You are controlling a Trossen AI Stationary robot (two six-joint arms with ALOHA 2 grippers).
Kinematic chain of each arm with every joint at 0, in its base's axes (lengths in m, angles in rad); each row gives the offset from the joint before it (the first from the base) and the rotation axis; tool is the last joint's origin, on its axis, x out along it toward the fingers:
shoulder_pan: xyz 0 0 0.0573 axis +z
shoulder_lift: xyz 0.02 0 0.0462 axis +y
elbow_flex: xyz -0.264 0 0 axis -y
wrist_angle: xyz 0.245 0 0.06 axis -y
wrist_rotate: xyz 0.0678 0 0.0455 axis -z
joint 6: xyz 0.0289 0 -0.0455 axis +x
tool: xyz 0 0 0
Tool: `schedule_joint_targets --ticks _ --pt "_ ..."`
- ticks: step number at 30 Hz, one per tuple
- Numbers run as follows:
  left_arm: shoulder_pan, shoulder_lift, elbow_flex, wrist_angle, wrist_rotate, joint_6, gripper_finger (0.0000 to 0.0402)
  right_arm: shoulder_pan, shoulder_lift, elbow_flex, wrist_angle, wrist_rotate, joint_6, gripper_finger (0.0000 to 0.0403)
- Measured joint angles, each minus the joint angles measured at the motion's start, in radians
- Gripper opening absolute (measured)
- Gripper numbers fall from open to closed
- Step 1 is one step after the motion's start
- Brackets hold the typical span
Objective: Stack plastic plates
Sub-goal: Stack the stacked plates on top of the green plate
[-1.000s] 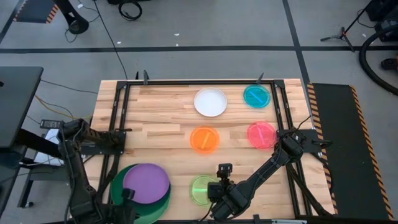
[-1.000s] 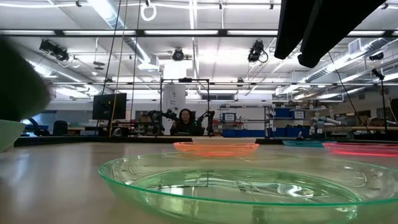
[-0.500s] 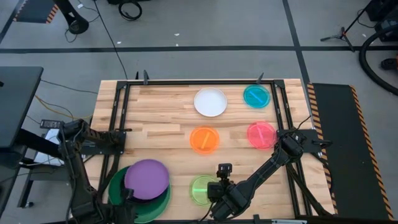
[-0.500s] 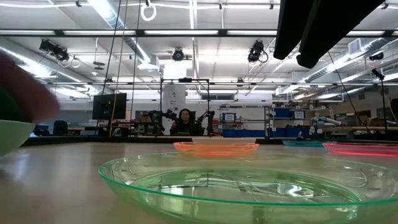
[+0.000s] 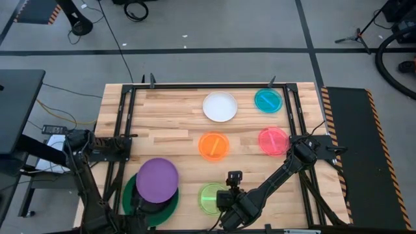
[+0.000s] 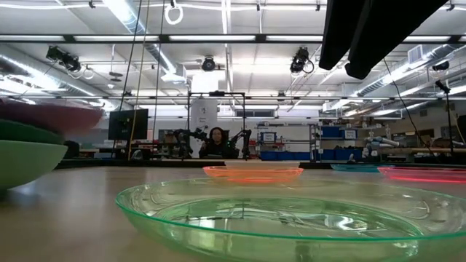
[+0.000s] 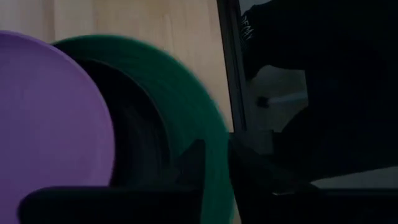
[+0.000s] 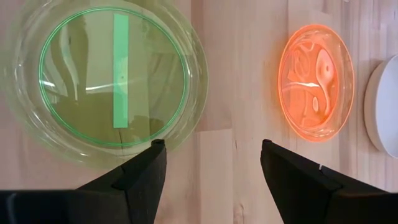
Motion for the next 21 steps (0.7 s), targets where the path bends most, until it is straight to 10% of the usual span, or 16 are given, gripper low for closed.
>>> schedule_joint_targets --ticks 21 --pt "0.063 0.000 -0.076 -0.034 -0.206 0.057 0.0105 0.000 0.000 0.000 0.067 -0.019 0.000 0.0265"
